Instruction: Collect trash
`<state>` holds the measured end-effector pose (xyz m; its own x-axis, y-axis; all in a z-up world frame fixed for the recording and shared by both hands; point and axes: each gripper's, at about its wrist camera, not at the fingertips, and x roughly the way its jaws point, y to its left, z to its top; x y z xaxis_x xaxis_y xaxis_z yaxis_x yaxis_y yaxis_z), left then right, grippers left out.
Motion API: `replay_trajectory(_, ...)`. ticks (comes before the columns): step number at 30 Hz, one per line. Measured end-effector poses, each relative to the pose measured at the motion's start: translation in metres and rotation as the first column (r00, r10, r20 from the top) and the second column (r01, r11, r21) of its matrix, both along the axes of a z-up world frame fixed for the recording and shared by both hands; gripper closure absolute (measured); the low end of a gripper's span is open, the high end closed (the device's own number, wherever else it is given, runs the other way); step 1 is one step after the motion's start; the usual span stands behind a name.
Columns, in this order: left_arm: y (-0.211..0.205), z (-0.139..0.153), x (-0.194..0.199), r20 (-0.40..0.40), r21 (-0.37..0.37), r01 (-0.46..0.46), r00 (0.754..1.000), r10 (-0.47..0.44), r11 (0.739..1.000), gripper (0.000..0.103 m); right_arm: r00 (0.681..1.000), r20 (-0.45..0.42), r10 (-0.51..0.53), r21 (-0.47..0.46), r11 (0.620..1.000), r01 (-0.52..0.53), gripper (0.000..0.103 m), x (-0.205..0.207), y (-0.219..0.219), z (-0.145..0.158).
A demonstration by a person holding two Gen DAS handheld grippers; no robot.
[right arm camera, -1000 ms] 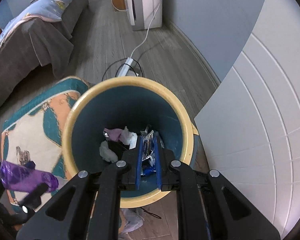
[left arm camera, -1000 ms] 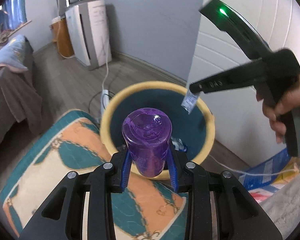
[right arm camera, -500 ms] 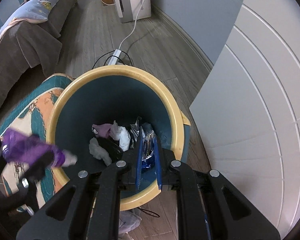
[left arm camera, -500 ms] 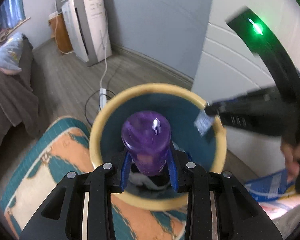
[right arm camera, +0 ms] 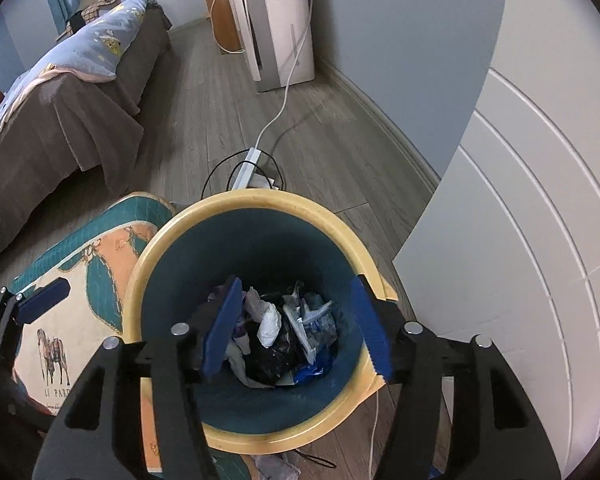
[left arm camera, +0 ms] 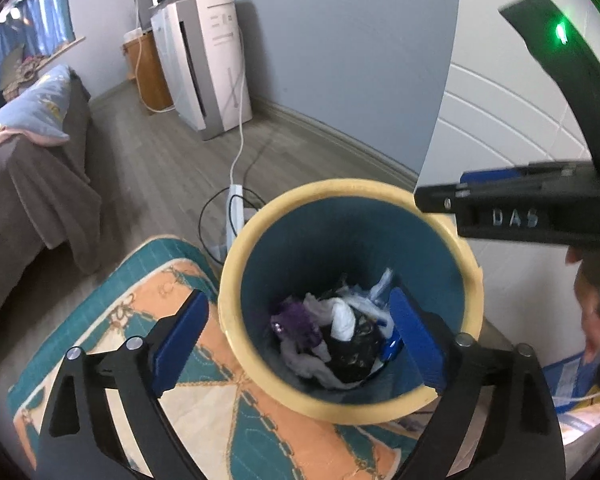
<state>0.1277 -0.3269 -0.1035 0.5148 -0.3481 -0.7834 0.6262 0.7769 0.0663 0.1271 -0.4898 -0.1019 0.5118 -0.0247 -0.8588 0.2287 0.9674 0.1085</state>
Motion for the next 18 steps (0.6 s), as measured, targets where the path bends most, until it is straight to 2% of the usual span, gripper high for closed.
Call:
replay_trajectory(6, 0.002, -0.004, -0.006, 0.002, 0.011, 0.006, 1.000, -0.006, 1.000, 0.010, 1.000, -0.026, -0.016, -0.003, 1.000, 0.016, 0.027, 0.001, -0.001, -0.004)
replay_trajectory(10, 0.008, 0.002, -0.012, 0.005, 0.012, 0.002, 1.000, -0.003, 1.000, 0.010, 0.999, -0.027, -0.018, -0.018, 1.000, 0.017, 0.024, -0.003, 0.001, 0.001)
replay_trajectory(12, 0.014, 0.007, -0.015, 0.012, 0.018, -0.005, 1.000, 0.005, 1.000, 0.010, 0.999, -0.027, -0.024, -0.006, 1.000, 0.024, 0.022, -0.008, 0.001, 0.005)
replay_trajectory(15, 0.027, 0.020, -0.023, 0.018, 0.012, -0.026, 1.000, 0.025, 1.000, 0.009, 0.997, -0.069, -0.040, 0.011, 0.999, 0.041, 0.009, -0.018, 0.004, 0.012)
replay_trajectory(18, 0.044, 0.042, -0.035, 0.039, 0.001, -0.060, 0.997, 0.060, 0.998, 0.006, 0.997, -0.062, -0.049, 0.050, 0.997, 0.053, 0.006, -0.031, 0.007, 0.024)
